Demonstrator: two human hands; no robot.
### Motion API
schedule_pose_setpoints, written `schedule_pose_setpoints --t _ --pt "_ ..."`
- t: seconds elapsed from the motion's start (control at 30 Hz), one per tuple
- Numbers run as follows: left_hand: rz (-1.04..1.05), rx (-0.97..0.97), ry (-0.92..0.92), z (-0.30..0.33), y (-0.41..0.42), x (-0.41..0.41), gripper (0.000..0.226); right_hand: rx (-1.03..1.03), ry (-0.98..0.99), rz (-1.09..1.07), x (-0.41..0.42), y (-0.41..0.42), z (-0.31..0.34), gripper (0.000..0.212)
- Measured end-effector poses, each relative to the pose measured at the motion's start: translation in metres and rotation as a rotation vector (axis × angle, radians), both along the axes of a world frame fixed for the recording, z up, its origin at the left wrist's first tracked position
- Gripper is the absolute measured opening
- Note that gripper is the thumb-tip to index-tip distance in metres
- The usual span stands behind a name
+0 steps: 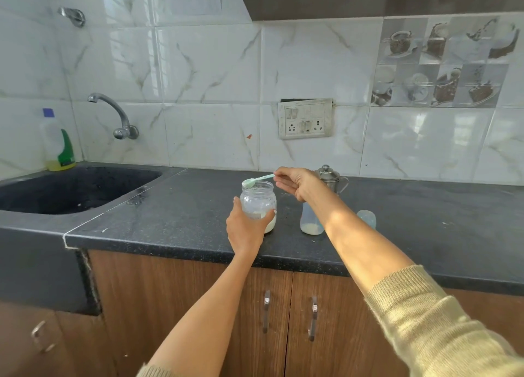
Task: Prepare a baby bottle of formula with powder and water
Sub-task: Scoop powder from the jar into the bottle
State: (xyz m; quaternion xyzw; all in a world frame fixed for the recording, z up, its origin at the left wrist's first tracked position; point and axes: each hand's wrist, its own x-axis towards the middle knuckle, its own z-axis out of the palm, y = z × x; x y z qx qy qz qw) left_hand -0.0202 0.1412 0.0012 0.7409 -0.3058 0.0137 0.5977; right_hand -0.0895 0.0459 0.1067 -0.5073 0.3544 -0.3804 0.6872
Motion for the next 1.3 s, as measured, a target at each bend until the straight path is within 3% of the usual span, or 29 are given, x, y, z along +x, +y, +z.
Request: schedule_pose_setpoints --t 0.4,0.6,0.77,0.97,1.07,1.2,1.3 --pt "0.024 -0.007 -0.035 -0.003 -0.003 -0.002 0.096 -0.025 0.071 0.068 0.001 -0.007 -0.009 0.016" --pt "0.047 -0.055 -0.040 -0.002 -0.001 -0.007 0.109 -0.010 0.069 0.070 -0.001 -0.010 -0.013 0.011" --pt "0.042 -0.156 -0.189 0.022 -0.008 -0.036 0.109 -0.011 0.005 0.006 -0.032 -0.024 0.002 0.011" --pt "-0.153 -0.200 -0.334 0.046 -0.029 -0.087 0.106 -0.044 -0.023 -0.149 -0.084 -0.044 0.017 0.036" --pt "-0.233 -0.161 -0.258 0.042 -0.040 -0.100 0.109 -0.053 0.011 -0.192 -0.107 -0.053 0.016 0.026" --pt "-0.246 -0.152 -0.037 0.031 -0.054 -0.101 0.113 -0.023 0.067 -0.271 -0.122 -0.075 0.003 0.058" --pt "-0.262 -0.109 0.039 0.026 -0.065 -0.094 0.114 0.000 0.097 -0.286 -0.122 -0.093 -0.006 0.065"
